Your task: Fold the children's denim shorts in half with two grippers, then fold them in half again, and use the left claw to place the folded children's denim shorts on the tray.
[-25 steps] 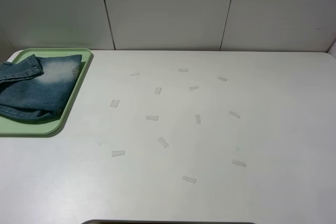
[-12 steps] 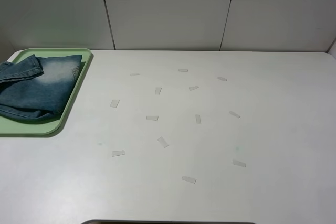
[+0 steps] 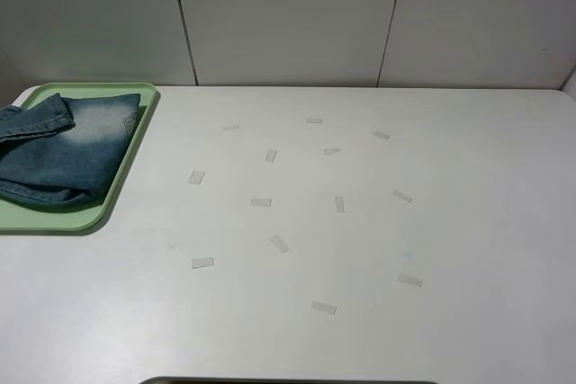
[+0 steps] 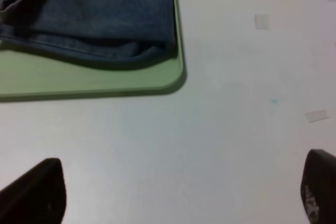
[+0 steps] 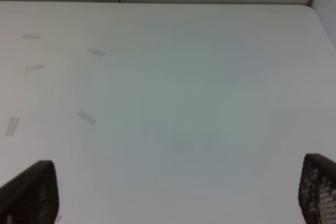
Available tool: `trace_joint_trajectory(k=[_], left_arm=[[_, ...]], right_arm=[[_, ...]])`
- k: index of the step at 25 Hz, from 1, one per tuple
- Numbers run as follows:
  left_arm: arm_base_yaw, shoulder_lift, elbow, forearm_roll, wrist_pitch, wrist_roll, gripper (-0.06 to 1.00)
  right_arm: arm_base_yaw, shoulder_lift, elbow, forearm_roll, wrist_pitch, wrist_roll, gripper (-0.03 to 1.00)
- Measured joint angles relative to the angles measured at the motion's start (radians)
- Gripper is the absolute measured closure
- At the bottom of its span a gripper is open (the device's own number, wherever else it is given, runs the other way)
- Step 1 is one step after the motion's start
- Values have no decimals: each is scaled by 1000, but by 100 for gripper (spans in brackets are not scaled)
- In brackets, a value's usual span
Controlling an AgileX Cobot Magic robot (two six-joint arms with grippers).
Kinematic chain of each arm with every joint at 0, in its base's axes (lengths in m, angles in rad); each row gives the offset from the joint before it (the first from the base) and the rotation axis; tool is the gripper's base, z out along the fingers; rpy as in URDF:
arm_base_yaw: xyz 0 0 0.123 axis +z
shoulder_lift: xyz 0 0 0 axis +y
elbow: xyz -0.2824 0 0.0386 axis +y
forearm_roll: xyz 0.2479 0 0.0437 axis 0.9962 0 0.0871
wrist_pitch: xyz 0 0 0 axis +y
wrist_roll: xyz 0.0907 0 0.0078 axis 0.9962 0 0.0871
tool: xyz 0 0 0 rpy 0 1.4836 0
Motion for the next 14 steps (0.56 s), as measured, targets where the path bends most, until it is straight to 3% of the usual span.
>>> trace_joint_trajectory(k=[14], left_arm=[[0,0,0,0,0,1,6]], right_arm=[[0,0,0,0,0,0,27]])
